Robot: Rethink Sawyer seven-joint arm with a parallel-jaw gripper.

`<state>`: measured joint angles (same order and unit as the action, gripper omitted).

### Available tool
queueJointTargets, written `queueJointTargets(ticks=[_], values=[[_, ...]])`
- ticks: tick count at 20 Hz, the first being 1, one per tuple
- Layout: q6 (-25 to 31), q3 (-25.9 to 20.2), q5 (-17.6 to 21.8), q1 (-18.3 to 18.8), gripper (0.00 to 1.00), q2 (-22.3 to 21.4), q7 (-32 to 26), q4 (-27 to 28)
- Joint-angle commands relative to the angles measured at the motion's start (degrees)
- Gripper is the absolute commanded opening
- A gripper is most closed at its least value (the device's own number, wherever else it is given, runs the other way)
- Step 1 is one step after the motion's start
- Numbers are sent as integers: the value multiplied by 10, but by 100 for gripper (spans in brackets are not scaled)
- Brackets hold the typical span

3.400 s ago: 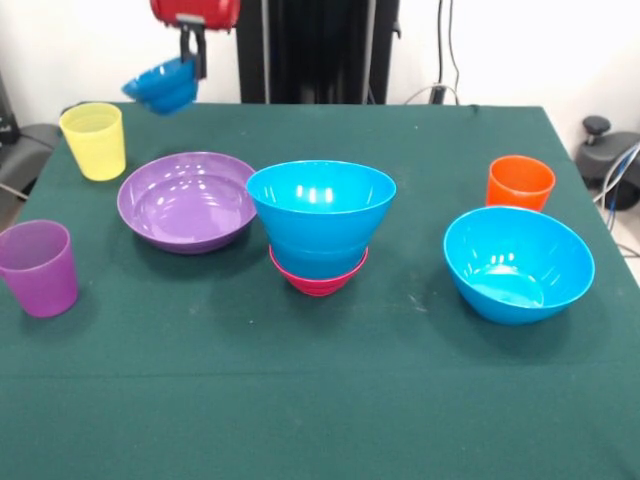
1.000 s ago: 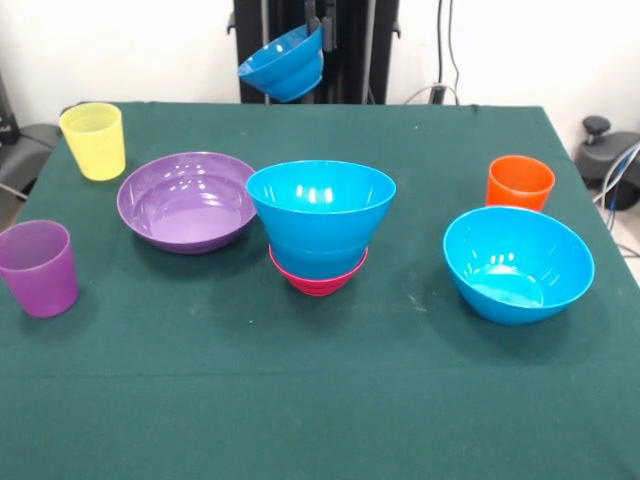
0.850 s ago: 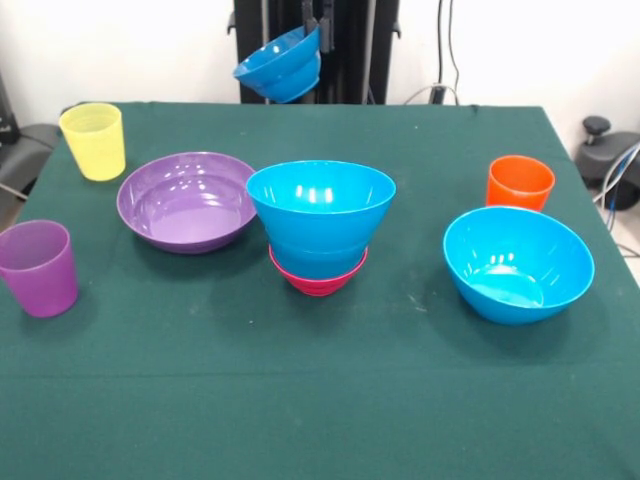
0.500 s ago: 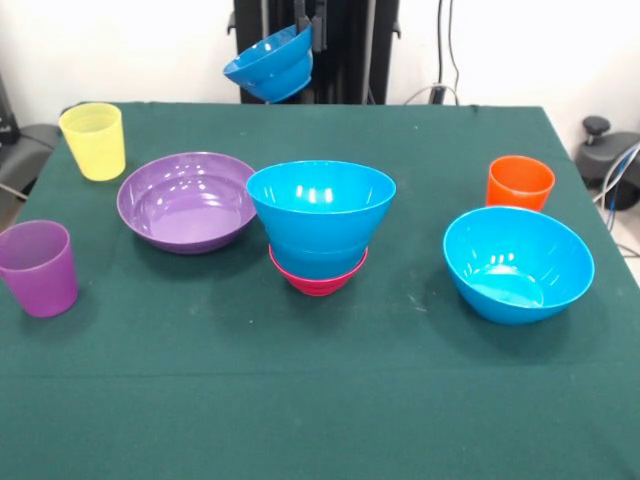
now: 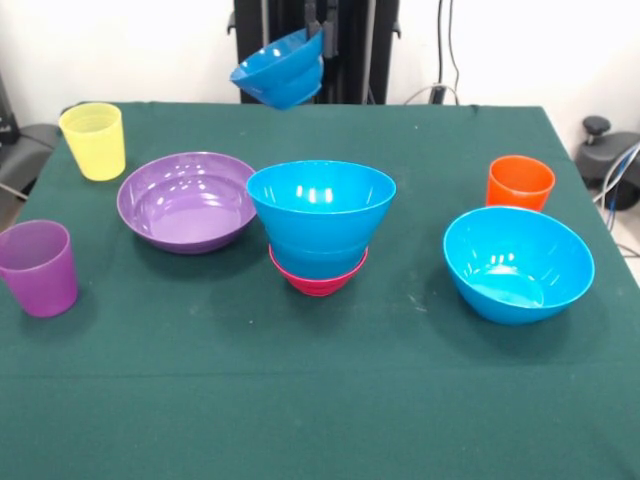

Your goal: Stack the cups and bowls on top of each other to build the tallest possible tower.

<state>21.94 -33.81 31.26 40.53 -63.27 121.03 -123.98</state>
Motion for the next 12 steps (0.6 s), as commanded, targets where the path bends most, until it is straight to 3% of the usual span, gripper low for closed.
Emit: queueJointTargets(ticks=[1, 7, 12], values=[[45, 22, 35, -44, 0, 74, 1, 66], [23, 49, 57, -60, 0, 117, -5, 97], [48, 28, 37, -41, 0, 137, -46, 126]])
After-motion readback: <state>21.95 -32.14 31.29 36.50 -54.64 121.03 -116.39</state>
